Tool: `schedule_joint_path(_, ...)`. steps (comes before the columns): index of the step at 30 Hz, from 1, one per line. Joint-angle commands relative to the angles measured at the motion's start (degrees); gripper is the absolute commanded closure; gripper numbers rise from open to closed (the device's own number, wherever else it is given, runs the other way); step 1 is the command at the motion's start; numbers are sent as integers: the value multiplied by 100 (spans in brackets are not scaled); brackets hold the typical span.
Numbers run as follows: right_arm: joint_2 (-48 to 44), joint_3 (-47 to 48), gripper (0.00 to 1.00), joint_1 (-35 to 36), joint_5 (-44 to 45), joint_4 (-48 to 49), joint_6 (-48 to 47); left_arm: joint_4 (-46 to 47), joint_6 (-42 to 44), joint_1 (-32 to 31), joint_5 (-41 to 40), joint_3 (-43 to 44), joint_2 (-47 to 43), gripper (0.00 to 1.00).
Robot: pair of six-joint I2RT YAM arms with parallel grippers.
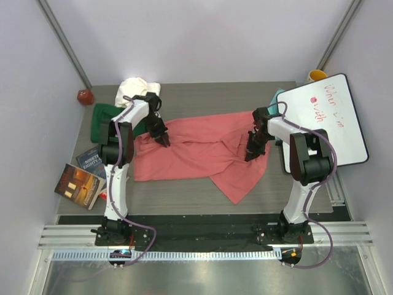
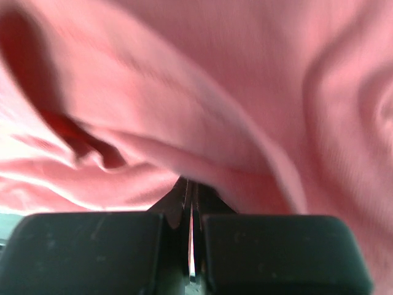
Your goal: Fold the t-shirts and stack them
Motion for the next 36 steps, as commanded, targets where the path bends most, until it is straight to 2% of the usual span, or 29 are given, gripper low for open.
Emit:
schedule_joint_path(1, -342, -518, 98, 17, 112, -176, -254, 137, 460, 30, -123, -996, -414, 80)
schedule_joint_path(5, -457, -755, 98, 26, 130, -237, -272, 278, 574, 30, 1, -1647, -758, 71)
schedule_joint_path(10, -571, -633, 96, 26, -19, -404, -263, 331, 627, 30, -26, -1947, -881, 70)
schedule_joint_path(12, -711, -441, 93, 17, -55, -501, -254, 278, 654, 30, -8, -1816, -916, 69)
schedule_joint_path(14, -852, -291, 85, 26, -125, -589, -254, 287, 645, 30, -8, -1623, -1048, 60)
schedule_joint_path(16, -1106, -37, 85, 26, -204, -633, -228, 322, 636, 48, 105, -1464, -1153, 55)
schedule_joint_path(23, -1459, 755, 83, 26, -398, -694, -79, 516, 346, 276, 642, -779, -1382, 55)
schedule_joint_path(27, -1100, 1186, 86, 35, -152, -668, -183, 472, 381, 303, 581, -462, -1234, 55)
schedule_joint_path(32, -38, 1634, 89, -18, 226, -361, -281, 324, 513, 303, 151, -110, -812, 57)
schedule_joint_path(36, 737, 2309, 90, -9, 638, -132, -246, 85, 653, 294, -420, 75, -600, 65)
